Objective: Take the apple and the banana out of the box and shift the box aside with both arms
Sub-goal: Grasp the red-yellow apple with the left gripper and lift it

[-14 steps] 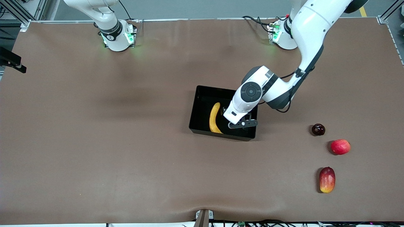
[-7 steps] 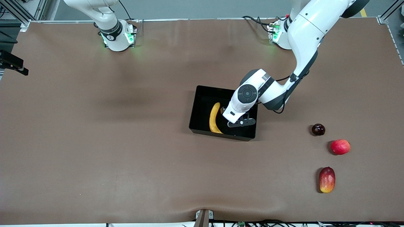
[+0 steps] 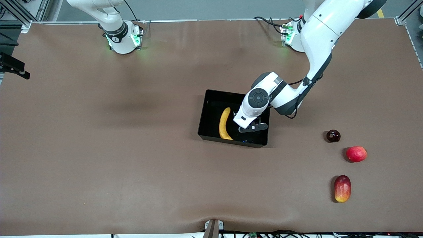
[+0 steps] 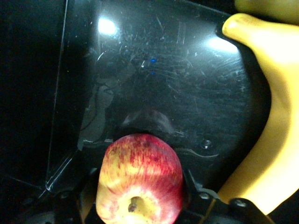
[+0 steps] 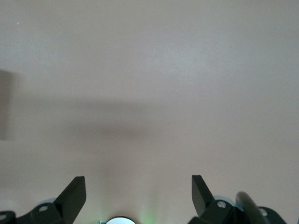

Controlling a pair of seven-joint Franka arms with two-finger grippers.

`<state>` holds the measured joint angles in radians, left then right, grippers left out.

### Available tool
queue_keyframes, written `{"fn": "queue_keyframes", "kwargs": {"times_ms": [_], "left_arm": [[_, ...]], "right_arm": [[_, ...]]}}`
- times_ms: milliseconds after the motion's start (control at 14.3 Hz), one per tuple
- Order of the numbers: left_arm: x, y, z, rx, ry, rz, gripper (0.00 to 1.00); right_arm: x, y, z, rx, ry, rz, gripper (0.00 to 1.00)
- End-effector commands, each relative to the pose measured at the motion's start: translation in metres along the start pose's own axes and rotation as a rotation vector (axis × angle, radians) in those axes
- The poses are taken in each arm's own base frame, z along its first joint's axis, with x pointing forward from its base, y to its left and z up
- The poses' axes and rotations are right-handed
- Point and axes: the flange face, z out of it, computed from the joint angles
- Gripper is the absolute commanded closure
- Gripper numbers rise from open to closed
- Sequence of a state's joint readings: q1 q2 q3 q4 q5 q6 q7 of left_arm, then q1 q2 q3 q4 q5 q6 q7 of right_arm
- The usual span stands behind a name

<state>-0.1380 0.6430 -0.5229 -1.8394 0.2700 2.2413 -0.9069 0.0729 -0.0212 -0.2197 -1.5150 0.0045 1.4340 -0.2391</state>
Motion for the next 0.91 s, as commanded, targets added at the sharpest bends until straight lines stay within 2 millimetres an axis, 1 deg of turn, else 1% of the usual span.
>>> {"fn": "queue_keyframes", "kwargs": {"times_ms": [0,140,210,351,421,491,561,631,701,841], "left_arm": [[-0.005,-0.004,-0.015,0.042,0.027,-0.007,1.00],[-0.001,-0.006,-0.045,0.076,0.082,0.014,1.00],[0.002,-0.005,-0.066,0.090,0.099,0.011,1.00],[0.016,-0.003,-0.116,0.108,0.114,-0.016,1.00],[0.020,-0.002,-0.141,0.111,0.118,-0.026,1.00],[0.025,-0.002,-0.162,0.106,0.125,-0.038,1.00],[0.033,-0.007,-0.179,0.097,0.135,-0.054,1.00],[0.041,-0.014,-0.193,0.087,0.145,-0.055,1.00],[0.053,-0.026,-0.206,0.079,0.155,-0.050,1.00],[0.080,-0.068,-0.219,0.081,0.152,-0.036,1.00]], "right_arm": [[0.001,0.003,-0.004,0.012,0.008,0.018,0.00],[0.002,0.002,-0.004,0.012,0.006,0.015,0.00],[0.002,0.003,-0.004,0.014,0.007,0.016,0.00],[0.006,-0.001,0.006,0.013,-0.023,0.002,0.00],[0.006,-0.001,0.006,0.008,-0.026,-0.002,0.00],[0.006,0.000,0.006,0.004,-0.024,-0.001,0.00],[0.009,0.002,0.011,0.004,-0.031,0.000,0.00],[0.011,0.002,0.015,0.005,-0.040,-0.003,0.00],[0.012,0.003,0.016,0.004,-0.045,-0.001,0.00],[0.024,0.001,0.035,0.003,-0.082,-0.004,0.00]]}}
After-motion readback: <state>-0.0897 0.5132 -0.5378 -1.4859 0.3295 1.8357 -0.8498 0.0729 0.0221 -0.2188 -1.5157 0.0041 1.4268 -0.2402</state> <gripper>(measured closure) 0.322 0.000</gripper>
